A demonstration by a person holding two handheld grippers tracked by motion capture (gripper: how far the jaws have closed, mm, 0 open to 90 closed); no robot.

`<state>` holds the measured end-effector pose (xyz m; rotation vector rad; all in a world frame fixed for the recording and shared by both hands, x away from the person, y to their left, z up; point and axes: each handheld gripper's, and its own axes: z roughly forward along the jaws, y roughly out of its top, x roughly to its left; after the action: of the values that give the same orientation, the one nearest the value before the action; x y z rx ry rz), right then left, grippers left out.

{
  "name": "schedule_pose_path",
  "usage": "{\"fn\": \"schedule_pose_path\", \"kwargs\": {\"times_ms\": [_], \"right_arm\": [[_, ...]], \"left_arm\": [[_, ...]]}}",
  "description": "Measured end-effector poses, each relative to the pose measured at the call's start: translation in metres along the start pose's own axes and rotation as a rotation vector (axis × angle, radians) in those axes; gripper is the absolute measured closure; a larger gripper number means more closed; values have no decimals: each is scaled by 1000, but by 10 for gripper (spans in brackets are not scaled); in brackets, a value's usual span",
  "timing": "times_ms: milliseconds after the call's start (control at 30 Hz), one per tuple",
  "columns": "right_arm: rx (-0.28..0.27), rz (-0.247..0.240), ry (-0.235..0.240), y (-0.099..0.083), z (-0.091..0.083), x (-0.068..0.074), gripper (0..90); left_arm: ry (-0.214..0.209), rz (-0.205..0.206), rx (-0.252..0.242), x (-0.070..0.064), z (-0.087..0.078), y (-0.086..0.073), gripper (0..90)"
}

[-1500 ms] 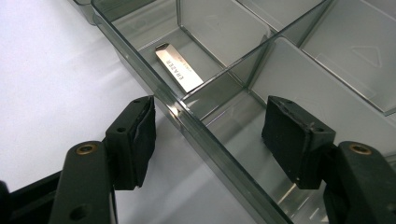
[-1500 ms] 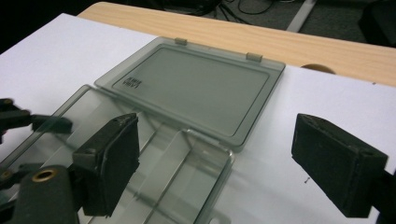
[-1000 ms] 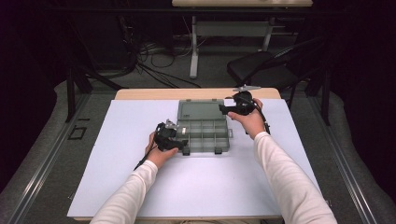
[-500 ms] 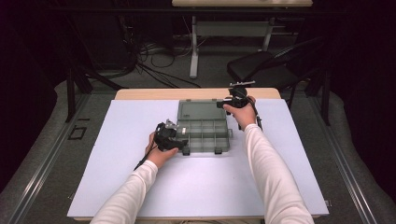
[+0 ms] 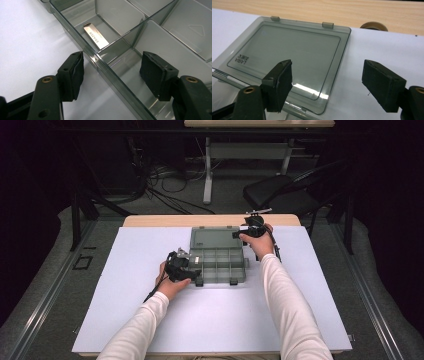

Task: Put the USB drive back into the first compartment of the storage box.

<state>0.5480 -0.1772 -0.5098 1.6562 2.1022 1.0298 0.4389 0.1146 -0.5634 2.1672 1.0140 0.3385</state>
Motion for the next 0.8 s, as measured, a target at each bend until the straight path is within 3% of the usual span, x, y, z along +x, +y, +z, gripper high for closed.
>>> {"fn": "schedule_pose_path", "kwargs": {"times_ms": [233, 367, 800], "right_arm": [[46, 27, 25, -6, 11, -4, 192], [55, 53, 62, -9, 17, -2, 152], [72, 72, 61, -13, 23, -4, 143]], "left_arm": [[0, 0, 0, 0, 0, 0, 354], [0, 0, 0, 0, 0, 0, 354], [0, 0, -1, 0, 0, 0, 354]]}}
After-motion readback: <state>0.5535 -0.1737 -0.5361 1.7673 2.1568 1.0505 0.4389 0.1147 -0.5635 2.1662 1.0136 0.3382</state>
